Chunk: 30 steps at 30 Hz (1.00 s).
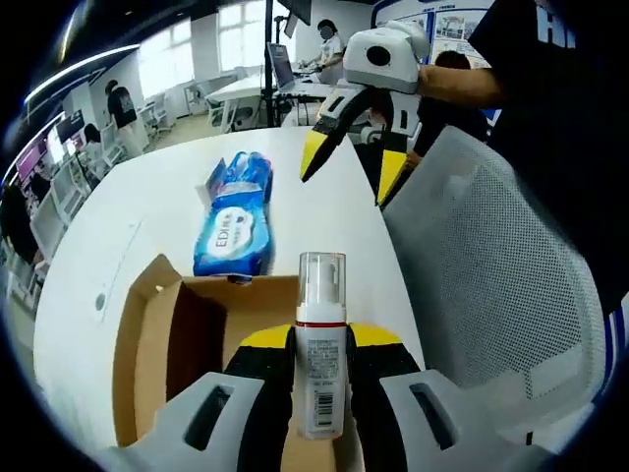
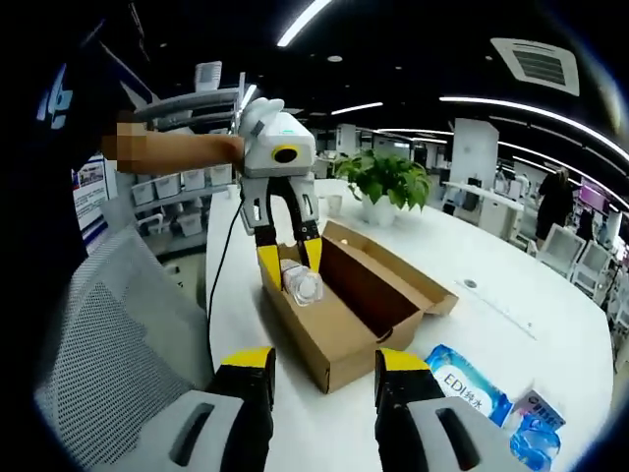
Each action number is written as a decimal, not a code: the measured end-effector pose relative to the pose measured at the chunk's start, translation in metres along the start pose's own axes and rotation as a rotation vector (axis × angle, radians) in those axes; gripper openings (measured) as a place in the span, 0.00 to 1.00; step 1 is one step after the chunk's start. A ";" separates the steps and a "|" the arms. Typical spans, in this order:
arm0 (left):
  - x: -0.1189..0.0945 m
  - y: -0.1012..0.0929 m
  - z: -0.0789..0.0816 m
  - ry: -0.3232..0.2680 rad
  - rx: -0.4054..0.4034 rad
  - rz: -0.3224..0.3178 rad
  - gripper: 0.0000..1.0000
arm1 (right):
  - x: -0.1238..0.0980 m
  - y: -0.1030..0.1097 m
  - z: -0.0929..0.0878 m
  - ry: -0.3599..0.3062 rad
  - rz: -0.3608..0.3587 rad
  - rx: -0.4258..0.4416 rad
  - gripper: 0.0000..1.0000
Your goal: Operate the shoe box by opening the lid, removing the specified soft item, and placing it in the target area until the item is outside and the box remains undamaged.
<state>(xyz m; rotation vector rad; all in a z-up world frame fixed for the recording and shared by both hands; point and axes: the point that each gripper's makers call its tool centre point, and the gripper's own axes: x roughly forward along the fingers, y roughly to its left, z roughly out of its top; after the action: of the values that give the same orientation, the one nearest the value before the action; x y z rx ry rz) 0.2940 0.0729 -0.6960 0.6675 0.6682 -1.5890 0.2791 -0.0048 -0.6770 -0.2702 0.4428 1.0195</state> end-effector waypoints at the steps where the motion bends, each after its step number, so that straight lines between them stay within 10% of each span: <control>1: 0.000 -0.001 0.002 -0.002 0.003 -0.006 0.19 | 0.001 0.001 0.001 0.000 0.004 -0.002 0.37; 30: 0.017 -0.033 0.033 -0.027 0.088 -0.108 0.19 | 0.015 0.032 0.024 -0.043 0.098 -0.091 0.22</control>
<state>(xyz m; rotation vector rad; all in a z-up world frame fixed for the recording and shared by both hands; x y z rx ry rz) 0.2582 0.0401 -0.6853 0.6831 0.6261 -1.7325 0.2640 0.0326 -0.6639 -0.3101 0.3736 1.1407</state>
